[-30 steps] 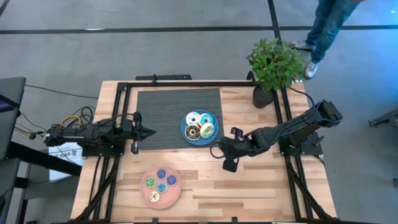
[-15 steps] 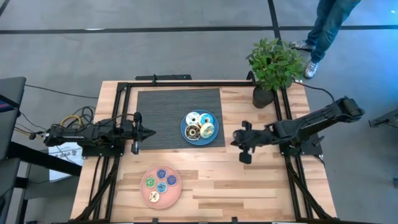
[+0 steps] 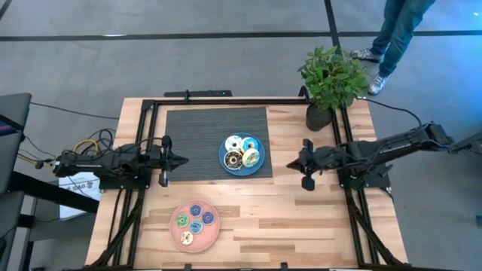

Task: Pick & Place donuts
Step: Return to Home Position

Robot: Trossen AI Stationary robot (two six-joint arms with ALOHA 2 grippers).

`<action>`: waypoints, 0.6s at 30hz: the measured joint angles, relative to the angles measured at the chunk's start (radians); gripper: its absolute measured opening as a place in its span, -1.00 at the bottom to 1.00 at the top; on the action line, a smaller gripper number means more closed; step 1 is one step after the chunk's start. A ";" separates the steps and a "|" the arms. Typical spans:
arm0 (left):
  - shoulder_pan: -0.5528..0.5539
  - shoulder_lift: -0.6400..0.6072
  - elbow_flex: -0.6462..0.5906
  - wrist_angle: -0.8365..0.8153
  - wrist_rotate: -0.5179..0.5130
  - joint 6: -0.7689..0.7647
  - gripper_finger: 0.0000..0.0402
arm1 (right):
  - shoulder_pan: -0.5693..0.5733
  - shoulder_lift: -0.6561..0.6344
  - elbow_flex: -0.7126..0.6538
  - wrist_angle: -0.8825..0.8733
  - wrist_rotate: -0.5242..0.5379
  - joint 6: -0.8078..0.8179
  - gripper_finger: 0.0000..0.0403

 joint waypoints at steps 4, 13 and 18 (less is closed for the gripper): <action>0.000 0.000 0.000 0.000 0.000 0.000 -1.00 | -0.017 -0.046 -0.027 -0.005 -0.037 -0.013 -1.00; 0.000 0.000 0.000 0.000 0.000 0.000 -1.00 | -0.018 -0.168 -0.103 -0.010 -0.037 0.032 -1.00; 0.000 0.000 0.000 0.000 0.000 0.000 -1.00 | -0.018 -0.246 -0.155 -0.013 -0.037 0.071 -1.00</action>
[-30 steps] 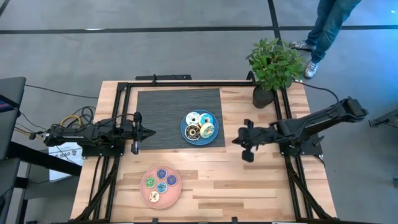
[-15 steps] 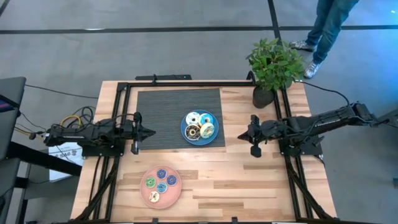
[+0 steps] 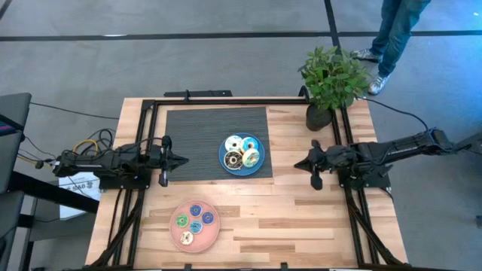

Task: Pick & Place donuts
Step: Return to Home Position

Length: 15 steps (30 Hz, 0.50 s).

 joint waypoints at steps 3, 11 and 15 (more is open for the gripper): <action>0.000 0.000 0.000 0.000 0.000 0.000 -1.00 | 0.000 -0.066 -0.024 0.000 0.000 0.020 -1.00; 0.000 0.000 0.000 0.000 0.000 0.000 -1.00 | 0.000 -0.238 -0.100 -0.006 0.009 0.064 -1.00; 0.000 0.000 0.000 0.000 0.000 0.000 -1.00 | 0.001 -0.327 -0.145 -0.004 0.023 0.073 -1.00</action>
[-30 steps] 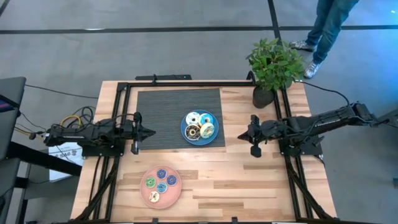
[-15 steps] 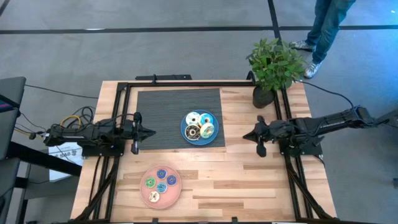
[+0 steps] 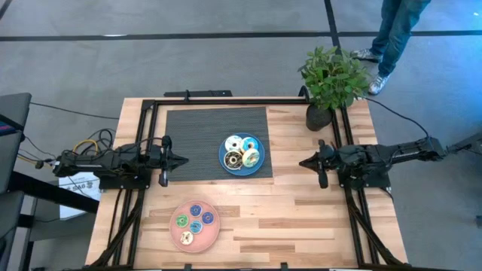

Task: Pick & Place donuts
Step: Return to Home Position

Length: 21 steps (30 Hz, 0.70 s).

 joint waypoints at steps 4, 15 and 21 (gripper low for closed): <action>0.000 0.000 0.000 0.000 0.000 0.000 -1.00 | 0.001 -0.096 -0.038 0.029 -0.013 -0.047 -1.00; 0.000 0.000 0.000 0.000 0.000 0.000 -1.00 | -0.020 -0.289 -0.082 0.059 -0.024 -0.139 -1.00; 0.000 0.000 0.000 0.000 0.000 0.000 -1.00 | -0.023 -0.289 -0.085 0.126 -0.107 -0.192 -1.00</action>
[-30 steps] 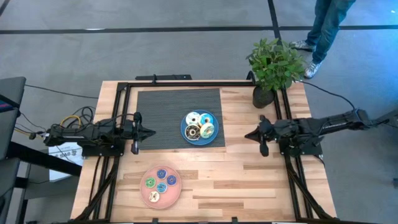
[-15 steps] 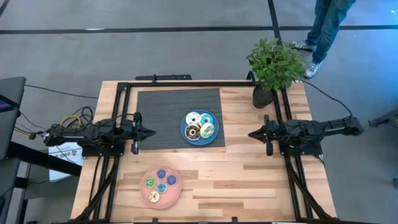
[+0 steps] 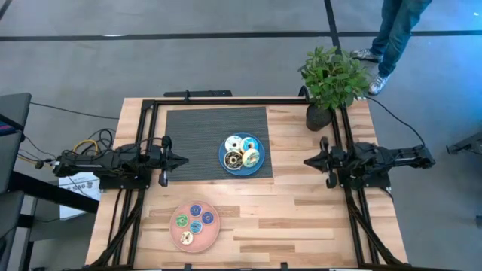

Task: Pick & Place donuts
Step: Return to Home Position

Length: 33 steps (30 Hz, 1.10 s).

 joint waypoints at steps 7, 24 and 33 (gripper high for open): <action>0.000 0.000 0.000 0.000 0.000 0.000 -1.00 | -0.025 0.000 0.000 0.014 0.005 -0.055 -1.00; 0.000 0.000 0.000 0.000 0.000 0.000 -1.00 | -0.047 0.000 -0.082 0.162 -0.021 -0.055 -1.00; 0.000 0.000 0.000 0.000 0.000 0.000 -1.00 | -0.047 0.000 -0.083 0.162 -0.021 -0.052 -1.00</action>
